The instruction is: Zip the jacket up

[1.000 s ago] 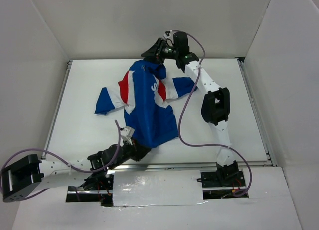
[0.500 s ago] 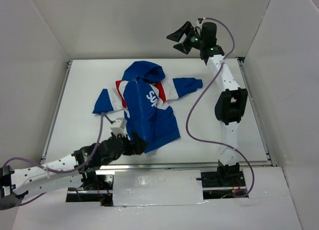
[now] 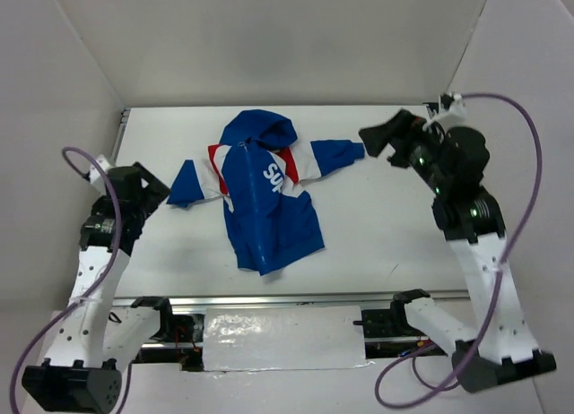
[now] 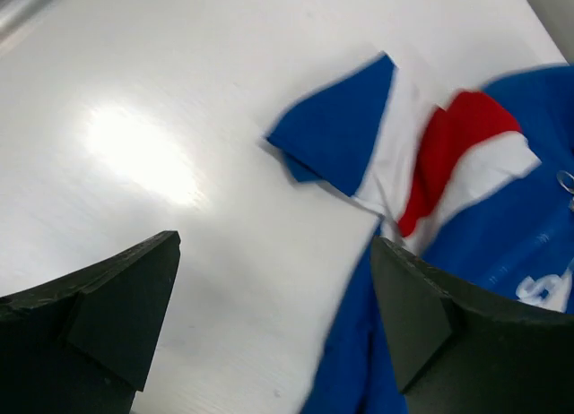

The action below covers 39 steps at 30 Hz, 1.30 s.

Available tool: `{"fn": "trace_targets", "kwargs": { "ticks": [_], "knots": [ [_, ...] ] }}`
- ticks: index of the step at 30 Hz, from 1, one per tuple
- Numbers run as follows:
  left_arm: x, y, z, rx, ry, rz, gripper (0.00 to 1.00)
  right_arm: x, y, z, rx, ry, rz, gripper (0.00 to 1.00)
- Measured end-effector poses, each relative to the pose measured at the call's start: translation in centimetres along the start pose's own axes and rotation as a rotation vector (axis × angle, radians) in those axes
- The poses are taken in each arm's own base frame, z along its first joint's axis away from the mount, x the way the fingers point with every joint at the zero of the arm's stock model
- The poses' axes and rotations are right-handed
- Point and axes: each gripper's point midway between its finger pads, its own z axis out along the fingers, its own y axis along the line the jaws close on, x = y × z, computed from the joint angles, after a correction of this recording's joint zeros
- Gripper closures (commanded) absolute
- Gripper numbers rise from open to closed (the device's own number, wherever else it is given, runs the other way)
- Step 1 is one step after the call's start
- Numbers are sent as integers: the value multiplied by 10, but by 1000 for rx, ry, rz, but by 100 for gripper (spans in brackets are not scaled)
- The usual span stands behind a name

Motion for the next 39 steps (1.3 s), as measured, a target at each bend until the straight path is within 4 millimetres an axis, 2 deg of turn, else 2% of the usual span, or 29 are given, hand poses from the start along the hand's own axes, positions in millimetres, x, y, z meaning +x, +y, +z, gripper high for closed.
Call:
{"fn": "trace_targets", "kwargs": {
  "ticks": [2, 5, 7, 10, 12, 15, 18, 22, 27, 39],
  "knots": [
    [-16, 25, 0, -72, -23, -22, 1, 17, -16, -31, 59, -11, -12, 0],
    [-24, 46, -11, -120, -48, 3, 1, 42, -39, -75, 135, -49, -22, 0],
    [-25, 52, -24, -115, -64, 32, 1, 58, -50, -101, 161, -72, -22, 0],
    [-28, 53, -48, -55, -105, 51, 1, 60, -53, -137, 146, -171, -18, 0],
    [-29, 50, -65, 12, -131, 61, 1, 65, -55, -152, 125, -210, -8, 0],
    [-32, 47, -91, 93, -184, 64, 1, 80, -65, -158, 137, -188, 13, 0],
    [-33, 49, -105, 119, -208, 76, 0, 91, -73, -160, 165, -147, 25, 0],
    [-27, 49, -107, 127, -181, 105, 0, 92, -78, -169, 185, -123, 19, 0],
    [-19, 51, -107, 129, -150, 143, 1, 75, -76, -184, 193, -164, 21, 0],
    [-17, 49, -106, 136, -137, 154, 1, 82, -78, -178, 198, -132, 8, 0]
  ]
}}
